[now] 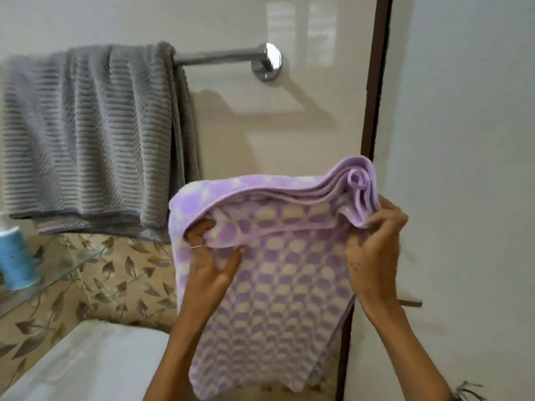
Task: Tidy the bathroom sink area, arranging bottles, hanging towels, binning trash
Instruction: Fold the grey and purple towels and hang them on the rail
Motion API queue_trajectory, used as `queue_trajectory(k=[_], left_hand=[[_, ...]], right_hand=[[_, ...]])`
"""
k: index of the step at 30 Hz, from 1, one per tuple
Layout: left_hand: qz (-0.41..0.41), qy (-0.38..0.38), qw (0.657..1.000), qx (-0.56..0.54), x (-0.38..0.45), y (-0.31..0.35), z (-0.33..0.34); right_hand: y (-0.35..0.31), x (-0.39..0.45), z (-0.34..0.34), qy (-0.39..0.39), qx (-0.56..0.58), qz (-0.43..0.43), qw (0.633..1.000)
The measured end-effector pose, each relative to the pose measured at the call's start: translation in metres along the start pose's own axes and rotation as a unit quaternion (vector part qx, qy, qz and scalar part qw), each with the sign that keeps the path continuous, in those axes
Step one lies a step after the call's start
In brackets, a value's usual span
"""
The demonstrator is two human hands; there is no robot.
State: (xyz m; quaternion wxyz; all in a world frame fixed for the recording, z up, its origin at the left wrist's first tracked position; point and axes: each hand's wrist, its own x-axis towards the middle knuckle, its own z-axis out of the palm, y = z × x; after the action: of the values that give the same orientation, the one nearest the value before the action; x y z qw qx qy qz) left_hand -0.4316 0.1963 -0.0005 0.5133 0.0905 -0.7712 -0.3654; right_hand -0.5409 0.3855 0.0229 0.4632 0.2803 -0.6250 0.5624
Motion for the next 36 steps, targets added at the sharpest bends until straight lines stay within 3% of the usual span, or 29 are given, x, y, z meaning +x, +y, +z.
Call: queue_trajectory(k=[4,7,13,19,23,26,29,32,33,36], left_hand=[[0.194,0.010,0.956,0.219,0.060,0.024,-0.012],[0.250,0.008,0.919,0.305,0.097,0.034,-0.032],[0.224,0.090,0.925,0.293,0.154,0.054,-0.065],[0.285,0.161,0.908,0.260,0.244,0.105,-0.107],[0.316,0.178,0.869,0.336,0.318,0.128,-0.135],[0.280,0.171,0.862,0.386,0.368,0.121,-0.141],[0.249,0.099,0.882,0.387,0.407,0.095,-0.134],[0.184,-0.052,0.929,0.317,0.424,0.061,-0.120],[0.164,-0.089,0.940,0.286,0.424,0.052,-0.118],[0.146,-0.118,0.949,0.254,0.419,0.030,-0.124]], right_hand=[[0.000,0.032,0.023,-0.061,-0.169,-0.207,0.962],[-0.004,0.064,0.037,-0.084,-0.221,-0.203,0.950],[-0.051,0.131,0.074,-0.131,-0.217,-0.260,0.932],[-0.107,0.219,0.107,-0.050,-0.196,-0.333,0.921],[-0.136,0.272,0.132,-0.029,-0.188,-0.361,0.913],[-0.141,0.301,0.161,-0.084,-0.220,-0.385,0.892],[-0.142,0.311,0.192,-0.095,-0.267,-0.421,0.862],[-0.127,0.307,0.216,-0.163,-0.323,-0.433,0.826],[-0.120,0.306,0.220,-0.204,-0.322,-0.407,0.830],[-0.108,0.303,0.220,-0.275,-0.159,-0.294,0.902]])
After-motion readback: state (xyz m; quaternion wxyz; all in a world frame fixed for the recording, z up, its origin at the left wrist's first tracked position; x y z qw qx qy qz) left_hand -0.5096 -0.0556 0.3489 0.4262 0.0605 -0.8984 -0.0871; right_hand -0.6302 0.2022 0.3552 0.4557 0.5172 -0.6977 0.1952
